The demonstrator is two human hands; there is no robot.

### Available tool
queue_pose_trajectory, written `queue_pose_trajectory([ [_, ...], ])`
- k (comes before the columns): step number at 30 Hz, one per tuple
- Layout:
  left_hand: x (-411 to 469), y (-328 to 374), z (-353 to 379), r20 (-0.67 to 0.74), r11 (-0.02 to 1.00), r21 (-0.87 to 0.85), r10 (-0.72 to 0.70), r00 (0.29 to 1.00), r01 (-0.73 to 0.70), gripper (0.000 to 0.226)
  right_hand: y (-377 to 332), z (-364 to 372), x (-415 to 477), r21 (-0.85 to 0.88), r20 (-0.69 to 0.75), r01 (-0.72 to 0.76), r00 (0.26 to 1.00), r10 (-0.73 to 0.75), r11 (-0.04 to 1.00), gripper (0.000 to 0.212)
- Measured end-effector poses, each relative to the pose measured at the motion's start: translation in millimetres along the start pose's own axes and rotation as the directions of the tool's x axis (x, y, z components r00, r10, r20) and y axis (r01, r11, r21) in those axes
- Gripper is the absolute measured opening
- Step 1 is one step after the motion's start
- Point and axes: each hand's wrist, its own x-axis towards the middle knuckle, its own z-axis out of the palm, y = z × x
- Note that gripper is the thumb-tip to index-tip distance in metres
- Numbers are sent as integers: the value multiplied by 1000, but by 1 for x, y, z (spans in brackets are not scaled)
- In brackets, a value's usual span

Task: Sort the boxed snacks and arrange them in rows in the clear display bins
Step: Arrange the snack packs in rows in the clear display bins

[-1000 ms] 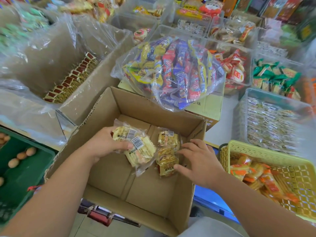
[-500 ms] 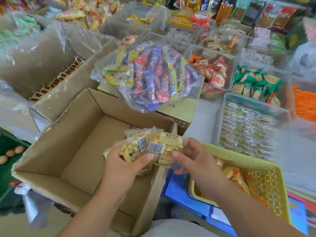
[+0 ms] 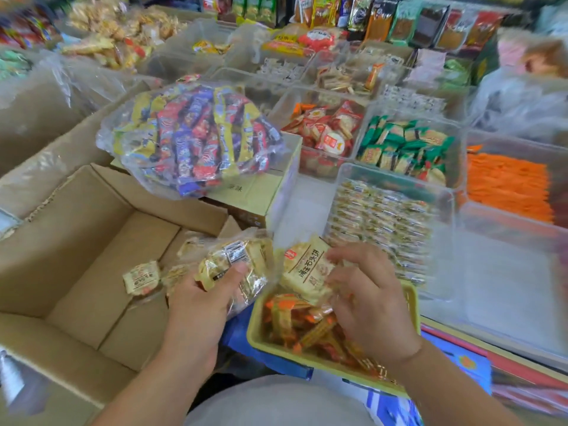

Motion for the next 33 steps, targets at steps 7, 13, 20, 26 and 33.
queue_pose_trajectory([
  [7,-5,-17,32,58,984,179,-33,998,22,14,2,-11,-27,372,175,-632,767,618,679,29],
  [13,1,-24,52,32,960,282,-7,999,-3,41,7,-11,-32,413,433,-752,658,616,513,46],
  [20,10,-18,75,108,892,437,74,991,-114,48,23,-11,-23,318,426,-793,610,669,520,34],
  [26,32,-14,70,71,945,323,28,997,-49,40,77,-20,-2,272,311,-796,604,734,540,30],
  [33,32,-20,63,53,975,221,-17,998,5,27,136,14,6,-136,360,-706,618,699,695,33],
])
